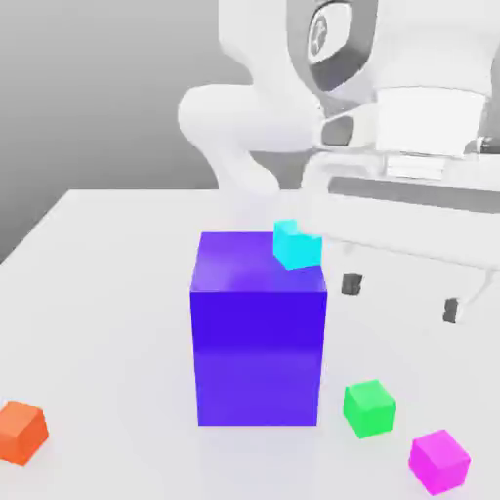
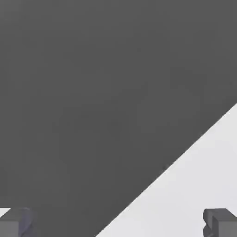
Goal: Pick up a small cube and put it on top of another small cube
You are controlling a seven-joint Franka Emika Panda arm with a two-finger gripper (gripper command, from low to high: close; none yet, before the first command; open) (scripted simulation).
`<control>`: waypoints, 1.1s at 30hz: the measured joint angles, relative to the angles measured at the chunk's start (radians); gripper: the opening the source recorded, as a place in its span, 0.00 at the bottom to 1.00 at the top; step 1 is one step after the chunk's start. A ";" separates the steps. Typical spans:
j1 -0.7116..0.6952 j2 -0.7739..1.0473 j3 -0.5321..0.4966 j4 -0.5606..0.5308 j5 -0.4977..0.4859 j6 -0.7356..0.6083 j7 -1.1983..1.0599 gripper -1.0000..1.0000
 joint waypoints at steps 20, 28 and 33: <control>0.273 0.545 -0.152 0.026 -0.200 0.238 0.717 0.00; 0.258 0.518 -0.133 0.019 -0.178 0.222 0.702 0.00; 0.174 0.342 -0.023 -0.052 -0.009 0.136 0.632 0.00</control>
